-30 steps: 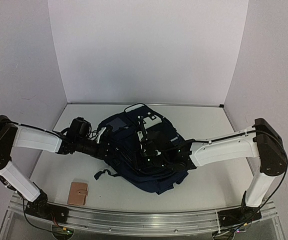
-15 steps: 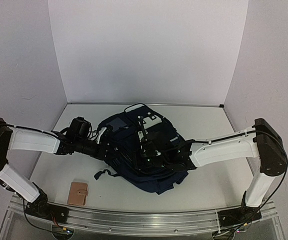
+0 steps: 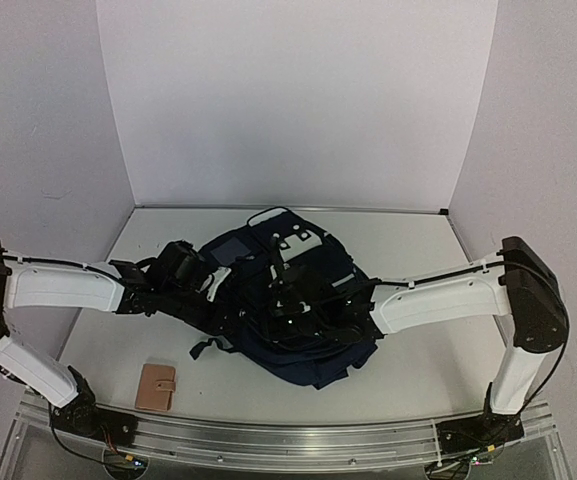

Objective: Pack the student bag
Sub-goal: Zip the student bag at the center of the board.

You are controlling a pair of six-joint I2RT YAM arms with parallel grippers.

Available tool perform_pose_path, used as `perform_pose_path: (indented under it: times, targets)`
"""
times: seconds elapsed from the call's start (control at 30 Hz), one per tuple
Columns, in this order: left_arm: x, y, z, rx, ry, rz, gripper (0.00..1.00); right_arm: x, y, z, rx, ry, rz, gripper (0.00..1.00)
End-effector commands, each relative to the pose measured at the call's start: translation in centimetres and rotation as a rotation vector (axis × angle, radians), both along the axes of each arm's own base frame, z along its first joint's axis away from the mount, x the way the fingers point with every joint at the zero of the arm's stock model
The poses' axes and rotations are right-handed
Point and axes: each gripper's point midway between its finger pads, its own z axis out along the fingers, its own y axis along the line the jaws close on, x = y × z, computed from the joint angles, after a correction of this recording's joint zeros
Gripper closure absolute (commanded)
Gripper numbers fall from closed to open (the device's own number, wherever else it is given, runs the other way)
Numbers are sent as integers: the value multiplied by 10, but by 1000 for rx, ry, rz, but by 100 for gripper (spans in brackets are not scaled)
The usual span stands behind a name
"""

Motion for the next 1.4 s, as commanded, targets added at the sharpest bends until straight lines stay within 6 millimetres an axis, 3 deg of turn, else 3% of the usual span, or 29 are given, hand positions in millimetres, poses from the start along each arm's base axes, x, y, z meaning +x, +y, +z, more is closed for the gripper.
perform_pose_path:
  times: [0.0,0.3,0.5,0.63,0.73,0.97,1.1,1.23,1.37]
  targets:
    - [-35,-18,4,56,75,-120,100,33,3,26,80,-74,-147,100]
    - [-54,-45,16,-62,142,-158,100,37,-6,35,137,-85,-214,100]
    - [-71,-61,7,-75,227,-172,100,32,-16,41,143,-95,-205,97]
    - [-58,-55,-2,-54,261,-15,100,20,-26,44,146,-72,-170,87]
    - [-52,-59,3,-97,295,62,99,8,-39,43,147,-36,-160,79]
    - [-60,-82,21,-191,306,42,90,-30,-53,44,147,54,-148,67]
    - [-55,-65,31,-191,285,134,73,-49,-50,43,141,105,-155,65]
    - [-55,-34,35,-165,285,236,55,-64,-46,34,116,160,-171,66]
    - [-45,-5,40,-176,298,322,45,-71,-37,26,90,182,-185,66]
